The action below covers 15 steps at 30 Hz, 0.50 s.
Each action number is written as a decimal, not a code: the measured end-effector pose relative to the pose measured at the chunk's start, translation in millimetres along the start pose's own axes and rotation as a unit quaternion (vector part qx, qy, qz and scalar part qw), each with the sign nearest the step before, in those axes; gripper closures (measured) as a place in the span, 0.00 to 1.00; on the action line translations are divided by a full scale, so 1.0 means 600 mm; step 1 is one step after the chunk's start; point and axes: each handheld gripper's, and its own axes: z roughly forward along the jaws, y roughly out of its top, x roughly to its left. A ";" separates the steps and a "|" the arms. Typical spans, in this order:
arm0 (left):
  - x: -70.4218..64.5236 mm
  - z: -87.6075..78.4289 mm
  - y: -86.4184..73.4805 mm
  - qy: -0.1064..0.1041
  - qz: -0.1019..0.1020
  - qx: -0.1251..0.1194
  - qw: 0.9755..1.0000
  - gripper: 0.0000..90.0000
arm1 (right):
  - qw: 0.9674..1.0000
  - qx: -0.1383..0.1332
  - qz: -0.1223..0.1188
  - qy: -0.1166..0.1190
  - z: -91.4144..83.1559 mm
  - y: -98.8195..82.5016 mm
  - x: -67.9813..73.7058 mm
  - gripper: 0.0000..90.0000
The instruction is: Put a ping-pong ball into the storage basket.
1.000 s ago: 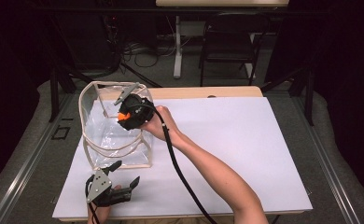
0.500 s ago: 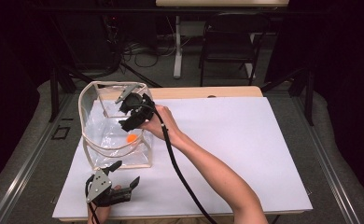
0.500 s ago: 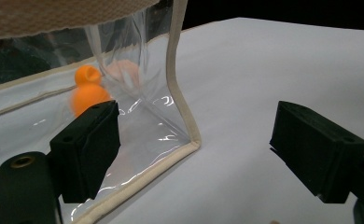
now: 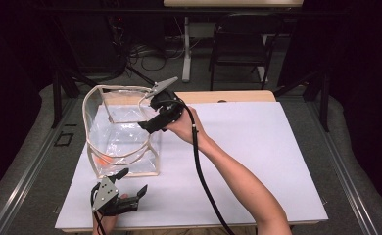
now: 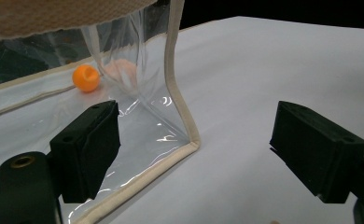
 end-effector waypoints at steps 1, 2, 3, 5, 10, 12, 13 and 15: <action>0.000 0.000 0.000 0.000 0.000 -0.001 1.000 0.17 | 1.000 -0.001 0.001 0.001 -0.003 -0.003 -0.003 0.07; 0.000 0.000 0.000 0.000 0.000 0.000 1.000 0.17 | 1.000 0.002 0.002 0.001 -0.006 -0.006 -0.005 0.06; 0.000 0.001 0.000 -0.001 0.000 -0.001 1.000 0.17 | 1.000 0.002 0.003 -0.001 -0.009 -0.009 -0.007 0.06; -0.001 0.001 0.000 0.001 0.000 -0.001 1.000 0.17 | 1.000 0.004 0.004 -0.002 -0.014 -0.015 -0.011 0.05; -0.001 0.002 0.001 0.000 -0.001 -0.001 1.000 0.17 | 1.000 0.006 0.006 -0.004 -0.026 -0.026 -0.018 0.04; -0.001 0.002 0.002 0.001 0.001 -0.002 1.000 0.17 | 1.000 0.007 0.007 -0.004 -0.029 -0.029 -0.019 0.04; -0.001 0.002 0.002 0.001 0.001 -0.002 1.000 0.17 | 1.000 0.008 0.007 -0.004 -0.030 -0.031 -0.019 0.04; 0.000 0.002 0.001 0.001 -0.001 -0.002 1.000 0.17 | 1.000 0.012 0.006 -0.004 -0.032 -0.034 -0.020 0.03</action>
